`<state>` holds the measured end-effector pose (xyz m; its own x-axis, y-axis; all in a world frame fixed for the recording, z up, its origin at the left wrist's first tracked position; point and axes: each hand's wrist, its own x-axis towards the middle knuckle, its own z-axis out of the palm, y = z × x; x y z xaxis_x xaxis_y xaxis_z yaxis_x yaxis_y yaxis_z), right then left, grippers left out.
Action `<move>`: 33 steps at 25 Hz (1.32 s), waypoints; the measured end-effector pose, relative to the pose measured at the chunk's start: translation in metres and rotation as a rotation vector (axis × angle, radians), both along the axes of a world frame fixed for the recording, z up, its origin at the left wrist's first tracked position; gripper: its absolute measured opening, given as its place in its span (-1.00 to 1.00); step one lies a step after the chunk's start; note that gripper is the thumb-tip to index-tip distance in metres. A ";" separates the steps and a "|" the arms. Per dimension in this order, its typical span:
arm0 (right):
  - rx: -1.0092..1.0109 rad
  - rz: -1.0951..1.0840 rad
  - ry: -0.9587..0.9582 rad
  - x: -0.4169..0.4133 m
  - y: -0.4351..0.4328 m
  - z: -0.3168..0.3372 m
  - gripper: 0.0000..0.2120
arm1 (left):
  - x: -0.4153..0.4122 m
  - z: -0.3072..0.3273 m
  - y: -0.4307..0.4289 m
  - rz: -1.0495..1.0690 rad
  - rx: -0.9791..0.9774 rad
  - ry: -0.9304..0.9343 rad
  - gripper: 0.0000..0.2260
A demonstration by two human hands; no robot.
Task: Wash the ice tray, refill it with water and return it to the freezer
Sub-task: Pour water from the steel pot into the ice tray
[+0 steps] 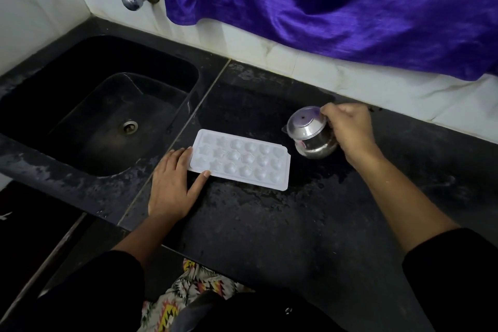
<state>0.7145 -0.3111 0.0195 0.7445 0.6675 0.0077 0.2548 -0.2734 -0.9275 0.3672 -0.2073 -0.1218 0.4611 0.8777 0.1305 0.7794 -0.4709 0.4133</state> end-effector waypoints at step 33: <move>-0.317 0.173 -0.556 -0.035 0.041 0.006 -0.62 | -0.001 -0.003 0.003 -0.003 -0.006 -0.009 -0.28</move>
